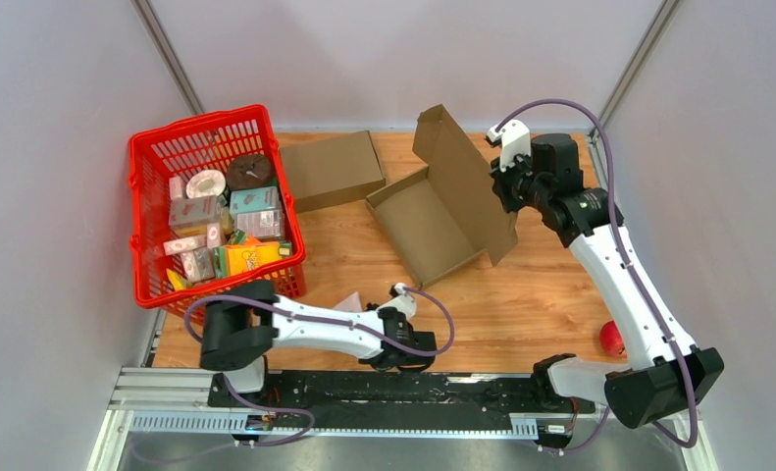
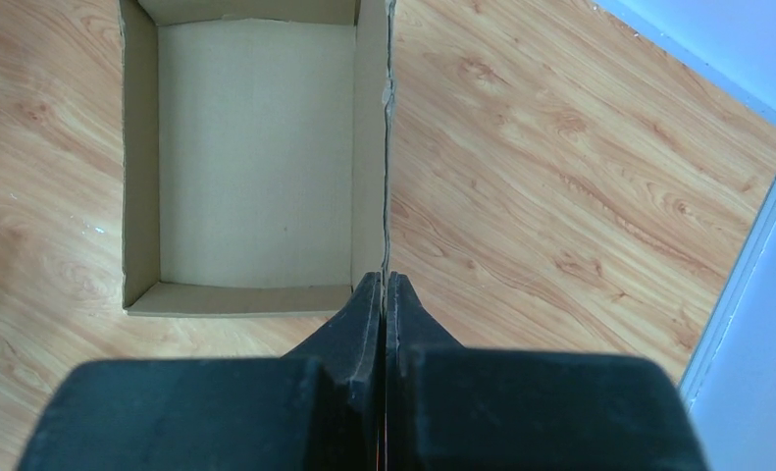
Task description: Fold the paper box
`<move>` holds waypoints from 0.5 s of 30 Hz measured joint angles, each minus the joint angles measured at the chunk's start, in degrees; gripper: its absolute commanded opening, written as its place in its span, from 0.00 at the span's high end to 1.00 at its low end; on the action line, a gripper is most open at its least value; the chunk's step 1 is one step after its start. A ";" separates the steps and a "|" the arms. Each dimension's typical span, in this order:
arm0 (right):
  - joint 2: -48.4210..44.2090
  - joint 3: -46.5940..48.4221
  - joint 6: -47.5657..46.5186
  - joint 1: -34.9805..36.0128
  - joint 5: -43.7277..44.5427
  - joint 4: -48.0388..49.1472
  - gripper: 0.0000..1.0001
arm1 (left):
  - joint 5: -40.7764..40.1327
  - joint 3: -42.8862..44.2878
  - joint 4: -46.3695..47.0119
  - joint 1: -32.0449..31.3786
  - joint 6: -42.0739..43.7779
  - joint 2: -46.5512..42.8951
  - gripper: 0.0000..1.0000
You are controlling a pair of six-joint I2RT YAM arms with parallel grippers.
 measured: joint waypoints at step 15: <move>3.34 0.81 -0.11 0.76 -5.40 0.59 0.99 | 11.61 17.20 16.15 13.60 18.32 -24.37 1.00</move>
